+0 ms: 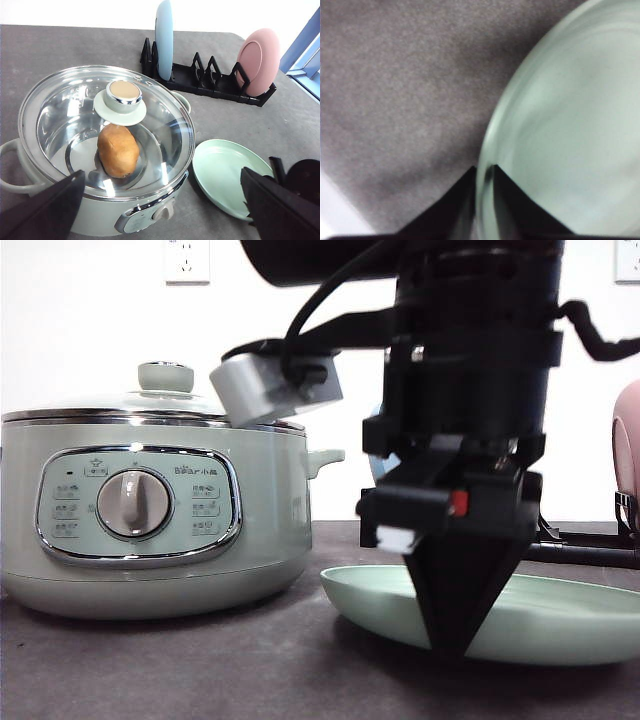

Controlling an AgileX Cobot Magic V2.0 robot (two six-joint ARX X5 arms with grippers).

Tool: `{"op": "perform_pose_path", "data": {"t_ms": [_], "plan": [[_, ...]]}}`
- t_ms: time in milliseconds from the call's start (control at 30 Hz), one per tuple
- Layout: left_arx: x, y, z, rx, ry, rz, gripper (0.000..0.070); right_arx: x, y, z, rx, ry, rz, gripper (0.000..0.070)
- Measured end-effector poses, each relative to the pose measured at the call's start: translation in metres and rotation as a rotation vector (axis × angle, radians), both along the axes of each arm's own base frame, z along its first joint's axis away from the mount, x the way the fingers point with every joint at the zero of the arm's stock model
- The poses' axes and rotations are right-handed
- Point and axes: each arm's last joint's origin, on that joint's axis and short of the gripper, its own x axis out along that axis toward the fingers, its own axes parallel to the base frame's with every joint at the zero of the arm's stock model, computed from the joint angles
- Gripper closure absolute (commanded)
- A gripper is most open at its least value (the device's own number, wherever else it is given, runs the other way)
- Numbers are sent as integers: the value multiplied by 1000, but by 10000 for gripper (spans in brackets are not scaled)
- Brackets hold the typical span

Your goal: Transfer potato from steamer to green plate

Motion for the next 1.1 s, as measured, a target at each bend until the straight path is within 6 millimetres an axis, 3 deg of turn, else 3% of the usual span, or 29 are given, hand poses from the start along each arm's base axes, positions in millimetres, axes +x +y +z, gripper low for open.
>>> {"op": "perform_pose_path", "data": {"t_ms": [100,500,767,1100], "plan": [[0,0,0,0,0,0,65,0,1,-1,3,3,-4,394],[0,0,0,0,0,0,65,0,-2,8,33,-24,-11,382],[0,0,0,0,0,0,65,-5,-20,77,291,-101,-19,382],[0,0,0,0,0,0,65,14,-66,165,692,-153,-84,382]]}}
